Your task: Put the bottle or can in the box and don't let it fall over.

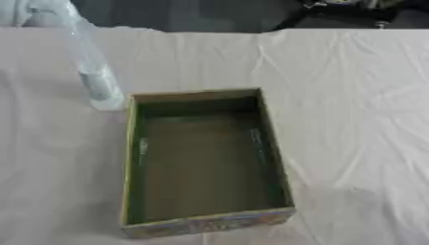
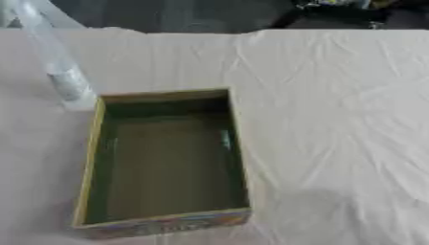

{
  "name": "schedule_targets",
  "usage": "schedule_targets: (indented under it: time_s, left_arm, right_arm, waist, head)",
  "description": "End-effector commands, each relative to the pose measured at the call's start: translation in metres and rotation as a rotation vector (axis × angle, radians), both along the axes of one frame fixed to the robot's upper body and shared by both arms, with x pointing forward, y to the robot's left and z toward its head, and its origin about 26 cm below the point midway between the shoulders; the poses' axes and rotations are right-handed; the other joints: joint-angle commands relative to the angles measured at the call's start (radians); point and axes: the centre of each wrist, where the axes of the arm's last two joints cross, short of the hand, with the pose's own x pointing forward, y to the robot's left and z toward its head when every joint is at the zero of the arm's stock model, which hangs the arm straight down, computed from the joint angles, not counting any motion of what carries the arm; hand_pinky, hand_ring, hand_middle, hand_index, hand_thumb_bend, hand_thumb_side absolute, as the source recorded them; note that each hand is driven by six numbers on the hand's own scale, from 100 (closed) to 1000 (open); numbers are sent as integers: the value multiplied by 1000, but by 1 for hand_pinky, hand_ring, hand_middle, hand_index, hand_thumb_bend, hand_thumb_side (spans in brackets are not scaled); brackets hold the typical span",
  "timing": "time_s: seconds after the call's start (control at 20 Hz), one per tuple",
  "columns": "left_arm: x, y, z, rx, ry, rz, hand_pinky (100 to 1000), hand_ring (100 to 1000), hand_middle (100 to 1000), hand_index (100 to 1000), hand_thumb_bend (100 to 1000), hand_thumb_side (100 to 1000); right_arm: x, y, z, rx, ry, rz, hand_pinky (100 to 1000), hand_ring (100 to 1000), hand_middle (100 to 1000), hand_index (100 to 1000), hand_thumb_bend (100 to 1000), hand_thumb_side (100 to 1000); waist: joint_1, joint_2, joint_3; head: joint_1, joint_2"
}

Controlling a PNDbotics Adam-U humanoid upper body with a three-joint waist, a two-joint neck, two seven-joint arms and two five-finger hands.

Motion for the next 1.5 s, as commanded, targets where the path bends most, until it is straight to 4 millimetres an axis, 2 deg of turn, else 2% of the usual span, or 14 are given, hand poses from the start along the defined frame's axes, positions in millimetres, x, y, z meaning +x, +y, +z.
schedule_targets:
  time_s: [0.05,0.3,0.55,0.85,1.15,1.5]
  left_arm:
    - [0,2,10,39,-24,-4,1000,1000,1000,705,144,724]
    - [0,3,13,44,-47,1,1000,1000,1000,724,143,722]
    - [2,7,16,83,-66,-7,1000,1000,1000,791,153,722]
    - [6,10,23,177,-115,-58,1000,1000,1000,809,215,599]
    - [9,14,26,246,-145,-100,1000,1000,1000,820,254,578]
    - [12,22,26,268,-168,-73,1000,1000,1000,844,294,566]
  right_arm:
    - [-2,-6,11,-80,-107,54,935,776,852,934,100,536]
    - [-4,-9,12,-62,-116,71,936,777,853,934,100,538]
    - [-5,-9,12,-55,-118,82,937,777,853,934,100,541]
    - [-6,-10,12,-42,-117,85,937,776,853,934,100,544]
    - [-7,-12,13,-32,-119,81,937,777,852,933,100,545]
    - [-11,-17,15,-15,-129,76,937,777,851,933,100,547]
  waist:
    - [0,-8,0]
    - [1,-9,2]
    - [4,-12,6]
    - [5,-16,5]
    - [5,-21,4]
    - [3,-22,3]
  head:
    - [3,-6]
    - [20,-1]
    - [42,-6]
    - [50,-12]
    - [47,-23]
    - [49,-30]
